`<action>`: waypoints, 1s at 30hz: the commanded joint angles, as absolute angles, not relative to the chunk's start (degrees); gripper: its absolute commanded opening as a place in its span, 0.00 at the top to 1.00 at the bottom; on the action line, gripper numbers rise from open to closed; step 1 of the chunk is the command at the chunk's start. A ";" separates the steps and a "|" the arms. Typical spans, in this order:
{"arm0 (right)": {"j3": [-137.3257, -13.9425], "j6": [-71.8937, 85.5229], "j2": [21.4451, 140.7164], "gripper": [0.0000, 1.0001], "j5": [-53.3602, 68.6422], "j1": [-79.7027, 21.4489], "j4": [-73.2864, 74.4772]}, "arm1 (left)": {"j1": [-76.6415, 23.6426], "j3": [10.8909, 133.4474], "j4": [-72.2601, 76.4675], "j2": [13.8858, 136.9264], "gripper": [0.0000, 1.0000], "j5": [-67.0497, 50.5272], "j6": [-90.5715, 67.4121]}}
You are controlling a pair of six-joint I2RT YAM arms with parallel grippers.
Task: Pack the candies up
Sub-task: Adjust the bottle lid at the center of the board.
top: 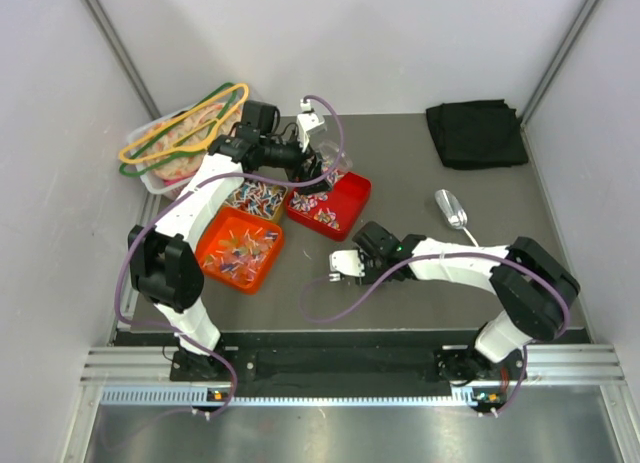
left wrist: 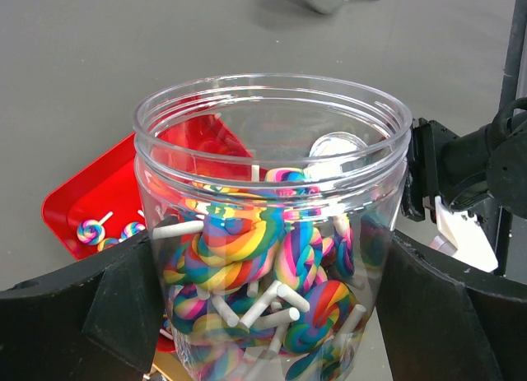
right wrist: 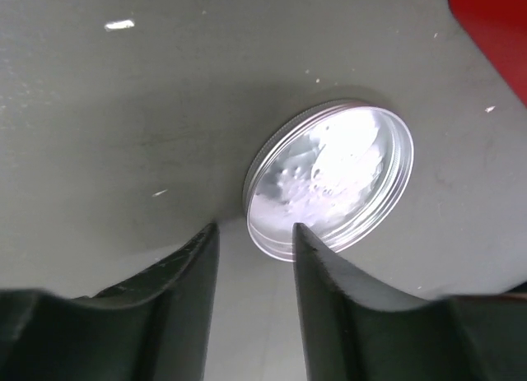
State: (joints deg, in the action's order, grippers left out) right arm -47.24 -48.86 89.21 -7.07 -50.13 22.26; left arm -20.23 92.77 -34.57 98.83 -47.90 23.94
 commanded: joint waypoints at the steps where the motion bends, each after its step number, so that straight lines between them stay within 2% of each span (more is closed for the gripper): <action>1: -45.88 -49.04 89.38 0.63 -8.61 -51.15 20.92 | -19.86 93.25 -32.78 95.18 0.45 -49.92 24.26; 3: -45.62 -49.04 89.56 0.66 -8.52 -51.41 20.66 | -19.86 93.16 -32.78 95.10 0.45 -50.01 24.43; 4: -45.53 -48.96 89.65 0.70 -8.53 -51.42 20.48 | -19.86 93.08 -32.87 95.10 0.45 -50.01 24.35; 5: -45.53 -48.96 89.91 0.79 -8.53 -51.50 20.48 | -19.86 93.16 -32.78 95.10 0.45 -50.01 24.43; 10: -46.23 -48.52 90.35 0.83 -8.35 -52.12 20.74 | -19.86 93.25 -32.61 95.27 0.45 -50.27 24.17; 15: -47.20 -48.69 90.18 0.99 -7.74 -52.12 21.88 | -19.86 93.25 -33.05 95.19 0.45 -50.01 24.61; 19: -49.83 -45.54 88.16 1.00 -3.44 -52.03 27.31 | -19.78 92.99 -33.13 95.10 0.45 -49.92 24.79; 25: -56.16 -37.89 84.91 1.00 13.86 -47.74 34.45 | -19.34 92.55 -33.31 94.92 0.45 -49.92 24.70; 30: -59.06 -33.50 84.20 1.00 35.82 -36.23 38.67 | -18.37 92.99 -32.35 94.92 0.46 -50.54 23.56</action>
